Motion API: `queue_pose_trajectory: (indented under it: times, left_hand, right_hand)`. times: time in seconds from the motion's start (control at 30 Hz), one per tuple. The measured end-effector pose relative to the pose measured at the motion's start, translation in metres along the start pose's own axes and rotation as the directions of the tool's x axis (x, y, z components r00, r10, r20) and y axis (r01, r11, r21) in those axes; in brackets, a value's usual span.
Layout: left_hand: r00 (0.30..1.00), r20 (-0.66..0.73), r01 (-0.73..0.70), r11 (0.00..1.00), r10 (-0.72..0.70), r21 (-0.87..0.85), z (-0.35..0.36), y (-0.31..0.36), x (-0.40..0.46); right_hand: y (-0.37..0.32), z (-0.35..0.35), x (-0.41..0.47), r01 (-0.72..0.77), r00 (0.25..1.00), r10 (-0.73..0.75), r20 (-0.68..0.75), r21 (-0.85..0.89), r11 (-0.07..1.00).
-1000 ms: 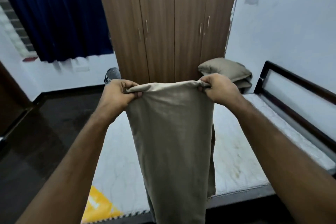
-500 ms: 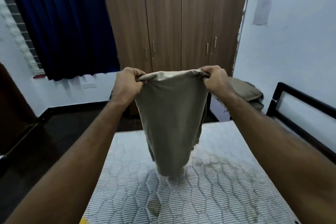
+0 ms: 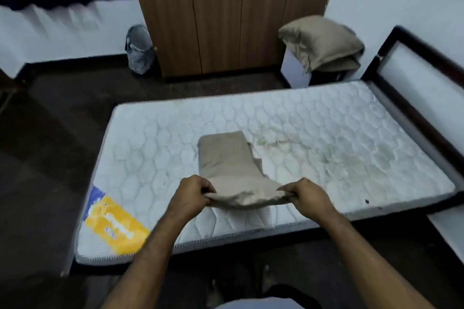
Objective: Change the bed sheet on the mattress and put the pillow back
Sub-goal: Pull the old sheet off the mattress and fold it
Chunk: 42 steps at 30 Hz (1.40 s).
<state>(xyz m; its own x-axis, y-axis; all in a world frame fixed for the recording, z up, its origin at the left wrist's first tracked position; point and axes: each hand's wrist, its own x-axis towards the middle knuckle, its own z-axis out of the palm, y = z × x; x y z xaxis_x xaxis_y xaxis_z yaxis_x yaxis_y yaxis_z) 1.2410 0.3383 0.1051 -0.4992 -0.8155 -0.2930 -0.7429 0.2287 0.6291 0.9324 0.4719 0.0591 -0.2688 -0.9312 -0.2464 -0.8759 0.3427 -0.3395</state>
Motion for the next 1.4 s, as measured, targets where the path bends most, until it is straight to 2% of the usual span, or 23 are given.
queue_pose_trajectory:
  times: [0.17,0.43,0.63,0.73,0.9,1.17,1.33,1.4]
  left_hand:
    - [0.99,0.122,0.061,0.995,-0.07,0.081,0.047,-0.018,-0.038]
    - [0.984,0.066,0.154,0.978,-0.165,0.143,0.093,-0.005,-0.093]
    - [0.95,0.261,0.111,0.965,-0.173,0.236,0.113,-0.001,-0.114]
    - [0.962,0.23,0.099,0.973,-0.147,0.207,0.114,-0.004,-0.109]
    - [0.991,0.034,0.131,0.991,-0.131,0.002,0.092,-0.012,-0.08]
    - [0.994,0.06,0.099,0.994,-0.096,-0.05,0.053,-0.048,-0.016]
    - [0.992,-0.018,0.119,0.978,-0.124,-0.169,0.039,-0.072,0.042]
    - [0.985,-0.037,0.156,0.951,-0.171,-0.269,0.037,-0.079,0.066]
  right_hand:
    - [0.022,0.04,-0.038,0.044,0.987,-0.036,0.159,-0.048,0.998]
    - [0.043,0.06,-0.084,0.2,0.916,-0.176,0.36,-0.031,0.979]
    - [0.057,0.064,-0.098,0.3,0.829,-0.261,0.494,0.001,0.954]
    - [0.057,0.064,-0.093,0.317,0.839,-0.281,0.466,0.002,0.949]
    - [0.051,0.046,-0.058,0.202,0.923,-0.234,0.307,0.132,0.971]
    - [0.018,0.032,0.014,0.076,0.971,-0.108,0.215,0.151,0.986]
    - [0.004,0.031,0.073,-0.003,0.986,-0.034,0.166,0.218,0.976]
    - [0.002,0.032,0.102,-0.023,0.985,-0.017,0.17,0.233,0.972]
